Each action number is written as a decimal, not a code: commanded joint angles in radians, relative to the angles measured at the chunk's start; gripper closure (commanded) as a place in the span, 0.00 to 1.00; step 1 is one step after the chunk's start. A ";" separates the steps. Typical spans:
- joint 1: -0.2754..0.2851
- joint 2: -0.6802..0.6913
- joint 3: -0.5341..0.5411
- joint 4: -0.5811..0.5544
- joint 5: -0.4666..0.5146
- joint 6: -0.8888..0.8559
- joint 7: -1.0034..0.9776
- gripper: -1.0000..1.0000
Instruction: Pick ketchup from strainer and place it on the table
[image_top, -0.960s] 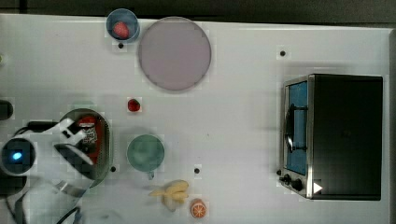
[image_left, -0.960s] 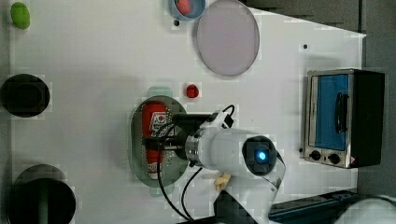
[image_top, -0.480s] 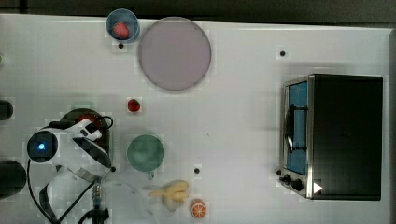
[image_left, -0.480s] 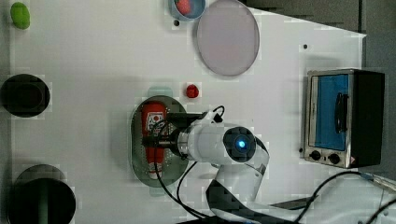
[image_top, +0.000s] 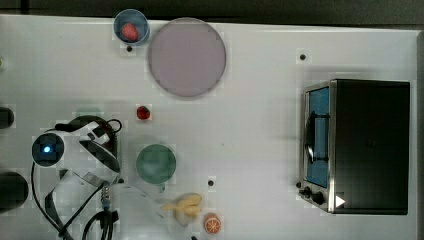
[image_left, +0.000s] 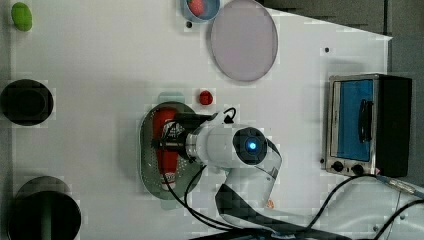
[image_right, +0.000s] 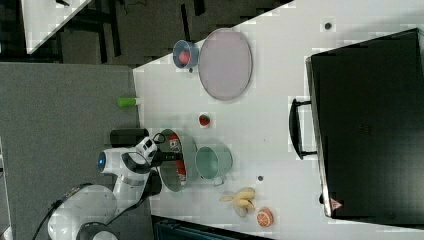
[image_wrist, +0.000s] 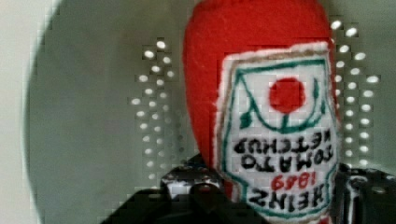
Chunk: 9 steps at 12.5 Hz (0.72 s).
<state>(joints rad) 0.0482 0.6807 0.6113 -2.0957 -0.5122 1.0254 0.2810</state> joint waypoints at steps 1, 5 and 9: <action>0.003 -0.127 0.053 0.003 0.012 -0.036 0.059 0.40; -0.035 -0.303 0.119 0.036 0.237 -0.177 0.056 0.40; -0.075 -0.381 0.117 0.174 0.346 -0.403 0.016 0.40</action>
<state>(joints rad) 0.0220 0.2876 0.7417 -1.9492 -0.1676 0.6455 0.2949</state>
